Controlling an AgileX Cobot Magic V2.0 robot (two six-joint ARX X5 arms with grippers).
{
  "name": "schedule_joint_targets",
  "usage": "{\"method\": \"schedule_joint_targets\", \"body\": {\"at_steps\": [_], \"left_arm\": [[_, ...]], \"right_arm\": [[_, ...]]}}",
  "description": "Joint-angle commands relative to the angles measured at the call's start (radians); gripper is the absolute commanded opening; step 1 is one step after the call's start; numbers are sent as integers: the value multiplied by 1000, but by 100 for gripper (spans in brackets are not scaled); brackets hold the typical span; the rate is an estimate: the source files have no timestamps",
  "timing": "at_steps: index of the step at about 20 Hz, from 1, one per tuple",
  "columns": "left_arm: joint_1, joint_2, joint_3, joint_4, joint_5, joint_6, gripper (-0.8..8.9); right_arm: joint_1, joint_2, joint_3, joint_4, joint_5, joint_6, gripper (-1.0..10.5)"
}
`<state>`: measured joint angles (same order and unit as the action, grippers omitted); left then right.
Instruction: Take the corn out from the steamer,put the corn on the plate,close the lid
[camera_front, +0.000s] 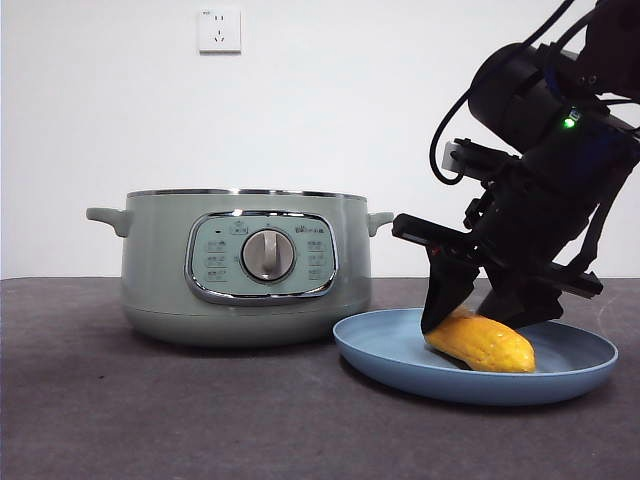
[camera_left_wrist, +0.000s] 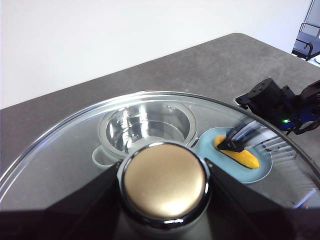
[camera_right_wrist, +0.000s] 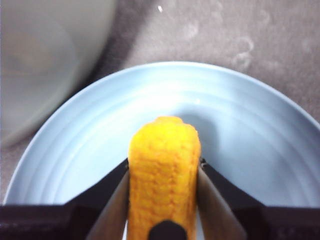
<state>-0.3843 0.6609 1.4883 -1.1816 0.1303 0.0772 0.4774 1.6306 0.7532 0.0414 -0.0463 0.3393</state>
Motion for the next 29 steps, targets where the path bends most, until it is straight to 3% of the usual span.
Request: {"method": "schedule_joint_targets", "body": {"at_steps": [1, 5, 6, 9, 10, 17, 24, 29], "left_arm": [[1, -7, 14, 44, 3, -7, -8], [1, -7, 11, 68, 8, -26, -8], [1, -6, 11, 77, 8, -26, -8], [1, 5, 10, 104, 9, -28, -8], [1, 10, 10, 113, 9, -30, -8], [0, 118, -29, 255, 13, -29, -8], [-2, 217, -370, 733, 49, -51, -8], [-2, 469, -410, 985, 48, -48, -8]], "right_arm": [[3, 6, -12, 3, 28, 11, -12], [0, 6, -12, -56, 40, 12, 17], [1, 6, -12, -70, 50, 11, 99], [1, 4, -12, -73, 46, 11, 564], [1, 0, -12, -74, 46, 11, 605], [1, -242, -12, -117, 46, -19, 602], [2, -734, -11, -322, 46, -53, 602], [2, -981, -11, -458, 46, -53, 599]]}}
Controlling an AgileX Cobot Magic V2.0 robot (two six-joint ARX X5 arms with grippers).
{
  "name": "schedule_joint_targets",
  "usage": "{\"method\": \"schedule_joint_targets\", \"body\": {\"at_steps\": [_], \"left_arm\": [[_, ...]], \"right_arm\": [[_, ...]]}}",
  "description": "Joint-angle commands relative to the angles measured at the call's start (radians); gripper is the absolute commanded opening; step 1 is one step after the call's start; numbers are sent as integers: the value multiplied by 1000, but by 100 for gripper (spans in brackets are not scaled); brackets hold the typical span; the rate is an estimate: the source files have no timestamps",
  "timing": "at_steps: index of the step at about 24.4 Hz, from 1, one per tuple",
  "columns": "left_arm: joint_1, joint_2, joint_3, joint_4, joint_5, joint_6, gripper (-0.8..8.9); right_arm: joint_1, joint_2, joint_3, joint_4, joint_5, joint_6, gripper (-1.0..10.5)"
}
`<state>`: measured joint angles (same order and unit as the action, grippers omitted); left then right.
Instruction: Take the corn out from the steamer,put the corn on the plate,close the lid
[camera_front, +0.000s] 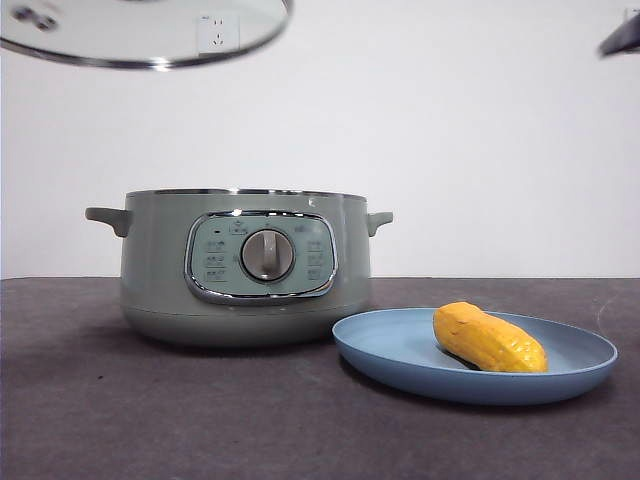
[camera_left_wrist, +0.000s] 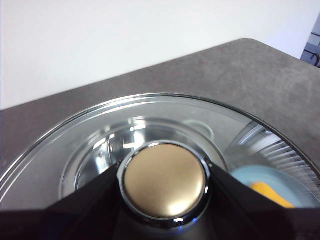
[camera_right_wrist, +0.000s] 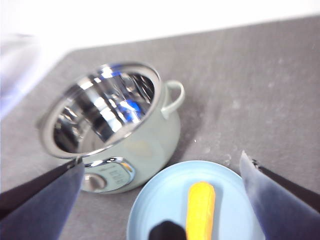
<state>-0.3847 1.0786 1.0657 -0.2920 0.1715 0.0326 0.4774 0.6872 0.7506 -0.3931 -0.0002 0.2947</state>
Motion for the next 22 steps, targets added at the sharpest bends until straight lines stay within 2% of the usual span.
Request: {"method": "schedule_joint_targets", "body": {"at_steps": [1, 11, 22], "left_arm": [[-2, 99, 13, 141, 7, -3, -8], [-2, 343, 13, 407, 7, -3, -9], [-2, 479, 14, 500, -8, -2, -9]], "right_arm": [[2, -63, -9, -46, 0, -8, 599], [2, -124, -9, -136, 0, -8, 599], [2, -118, -9, -140, -1, -8, 599]]}}
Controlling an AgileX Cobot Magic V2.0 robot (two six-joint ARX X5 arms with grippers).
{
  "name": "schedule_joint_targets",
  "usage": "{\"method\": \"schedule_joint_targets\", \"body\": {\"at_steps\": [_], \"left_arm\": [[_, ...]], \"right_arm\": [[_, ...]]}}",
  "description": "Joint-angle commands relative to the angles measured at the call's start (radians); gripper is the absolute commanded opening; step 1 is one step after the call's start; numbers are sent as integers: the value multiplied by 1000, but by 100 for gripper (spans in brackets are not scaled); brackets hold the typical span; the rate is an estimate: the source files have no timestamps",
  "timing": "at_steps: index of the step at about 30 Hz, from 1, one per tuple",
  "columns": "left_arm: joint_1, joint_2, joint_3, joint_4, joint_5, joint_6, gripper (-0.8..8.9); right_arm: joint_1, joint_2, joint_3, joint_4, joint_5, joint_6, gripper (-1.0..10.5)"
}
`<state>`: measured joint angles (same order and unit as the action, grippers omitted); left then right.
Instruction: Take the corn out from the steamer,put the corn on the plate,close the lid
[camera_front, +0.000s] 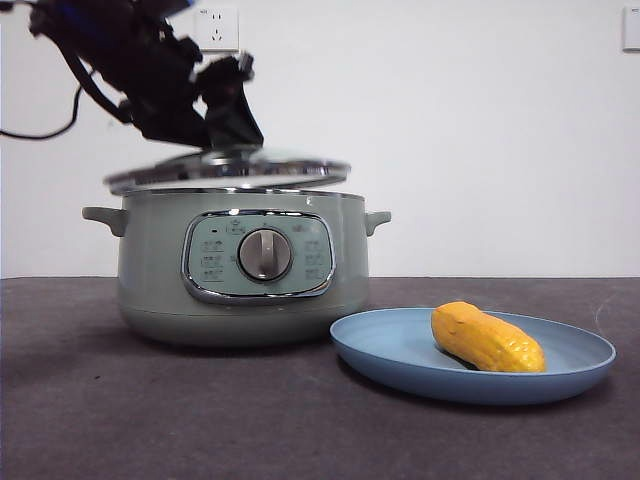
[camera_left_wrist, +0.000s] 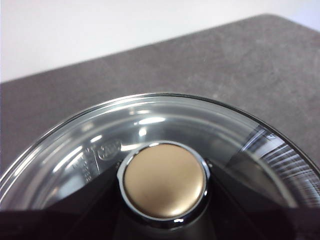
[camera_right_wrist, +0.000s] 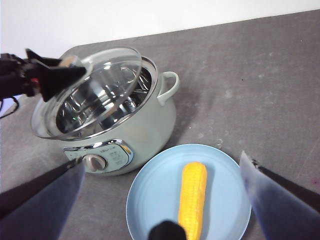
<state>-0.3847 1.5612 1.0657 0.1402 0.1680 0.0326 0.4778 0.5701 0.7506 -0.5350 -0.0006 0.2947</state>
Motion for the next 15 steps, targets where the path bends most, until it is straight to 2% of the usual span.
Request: {"method": "schedule_joint_targets", "body": {"at_steps": [1, 15], "left_arm": [[-2, 3, 14, 75, -5, -2, -9], [-19, 22, 17, 142, -9, -3, -9]], "right_arm": [[2, -1, -9, 2, -1, -8, 599], [3, 26, -9, 2, -2, -19, 599]]}}
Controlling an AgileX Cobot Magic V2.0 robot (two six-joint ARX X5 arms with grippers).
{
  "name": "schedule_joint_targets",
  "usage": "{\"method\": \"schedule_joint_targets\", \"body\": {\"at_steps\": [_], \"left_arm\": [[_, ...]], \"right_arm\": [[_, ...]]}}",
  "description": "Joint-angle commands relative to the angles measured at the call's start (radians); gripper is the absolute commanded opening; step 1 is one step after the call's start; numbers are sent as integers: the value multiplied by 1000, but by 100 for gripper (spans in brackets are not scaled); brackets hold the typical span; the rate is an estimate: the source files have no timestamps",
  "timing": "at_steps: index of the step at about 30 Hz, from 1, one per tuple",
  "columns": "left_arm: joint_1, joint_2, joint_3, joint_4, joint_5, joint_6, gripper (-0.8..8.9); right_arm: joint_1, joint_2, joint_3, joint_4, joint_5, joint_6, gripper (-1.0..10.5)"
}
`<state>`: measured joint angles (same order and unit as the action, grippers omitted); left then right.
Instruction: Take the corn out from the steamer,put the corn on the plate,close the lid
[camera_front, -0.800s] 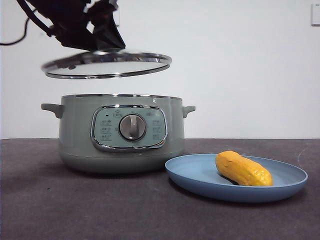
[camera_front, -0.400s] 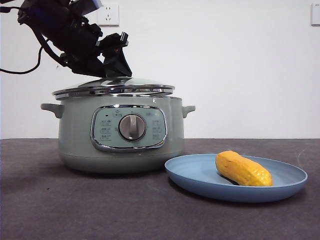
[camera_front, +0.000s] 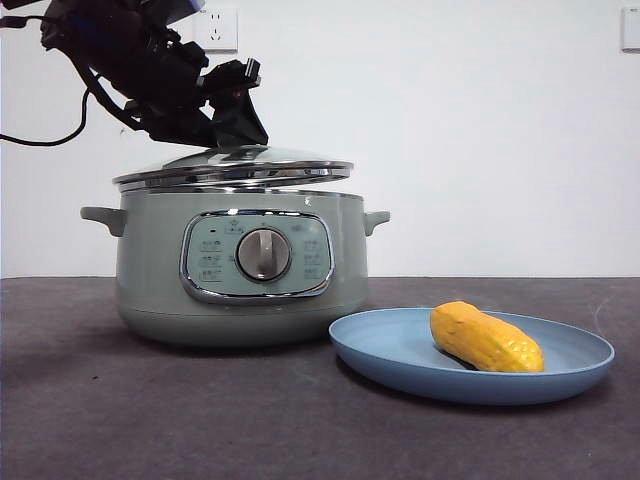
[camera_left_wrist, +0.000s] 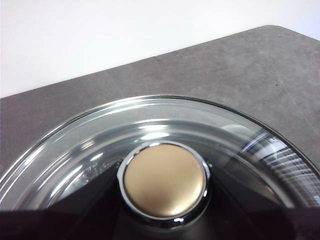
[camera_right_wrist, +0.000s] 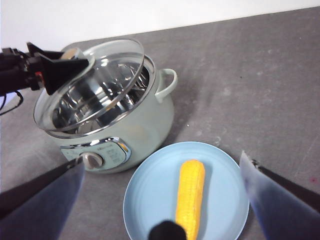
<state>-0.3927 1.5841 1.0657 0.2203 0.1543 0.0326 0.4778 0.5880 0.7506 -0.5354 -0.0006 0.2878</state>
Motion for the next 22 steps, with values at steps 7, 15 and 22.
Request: {"method": "schedule_joint_targets", "body": {"at_steps": [7, 15, 22], "left_arm": [[-31, 5, 59, 54, 0, -2, -9], [-32, 34, 84, 20, -19, 5, -9], [-38, 72, 84, 2, -22, 20, -9]], "right_arm": [[3, 35, -9, 3, -26, -16, 599], [3, 35, -9, 3, -27, -16, 599], [4, 35, -9, 2, -27, -16, 599]]}}
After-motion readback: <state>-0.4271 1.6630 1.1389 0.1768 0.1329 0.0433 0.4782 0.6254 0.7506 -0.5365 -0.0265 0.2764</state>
